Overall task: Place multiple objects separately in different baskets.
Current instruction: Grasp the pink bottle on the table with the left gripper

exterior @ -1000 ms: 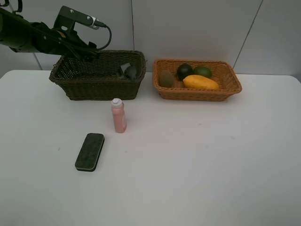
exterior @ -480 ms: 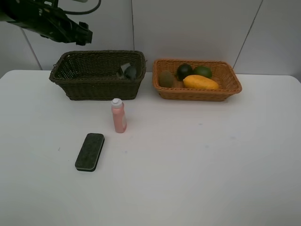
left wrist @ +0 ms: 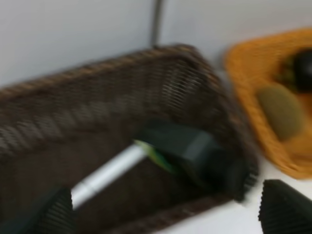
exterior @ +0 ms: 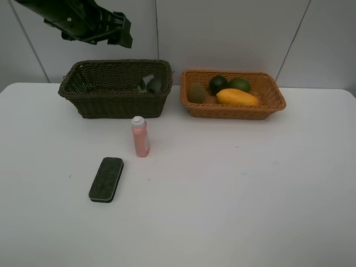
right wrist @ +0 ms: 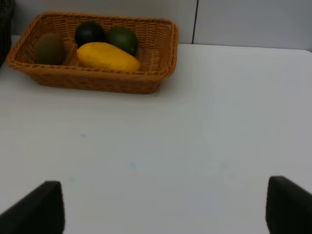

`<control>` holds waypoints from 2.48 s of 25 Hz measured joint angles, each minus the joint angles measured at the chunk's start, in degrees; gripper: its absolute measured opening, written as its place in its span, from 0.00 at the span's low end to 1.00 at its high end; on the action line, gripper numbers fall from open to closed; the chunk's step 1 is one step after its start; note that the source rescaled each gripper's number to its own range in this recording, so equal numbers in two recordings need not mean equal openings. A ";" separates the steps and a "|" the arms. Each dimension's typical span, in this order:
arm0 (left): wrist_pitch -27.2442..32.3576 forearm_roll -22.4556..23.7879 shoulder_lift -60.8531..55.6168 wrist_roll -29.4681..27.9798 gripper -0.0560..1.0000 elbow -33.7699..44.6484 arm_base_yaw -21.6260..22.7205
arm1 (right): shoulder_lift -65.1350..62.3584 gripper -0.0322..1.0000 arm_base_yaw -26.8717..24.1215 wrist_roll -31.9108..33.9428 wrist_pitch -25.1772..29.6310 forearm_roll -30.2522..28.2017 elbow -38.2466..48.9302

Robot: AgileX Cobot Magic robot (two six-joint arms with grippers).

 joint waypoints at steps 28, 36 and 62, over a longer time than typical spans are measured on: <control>17.19 -2.79 10.86 -19.97 1.00 0.00 -8.91 | 0.00 1.00 0.00 0.00 0.00 0.00 0.00; 15.29 -2.97 16.08 -19.97 1.00 -0.05 -8.91 | 0.00 1.00 0.00 0.00 0.00 0.00 0.00; 14.13 -3.21 22.46 -19.54 0.33 -2.89 -8.91 | 0.00 1.00 0.00 0.00 0.00 0.00 0.00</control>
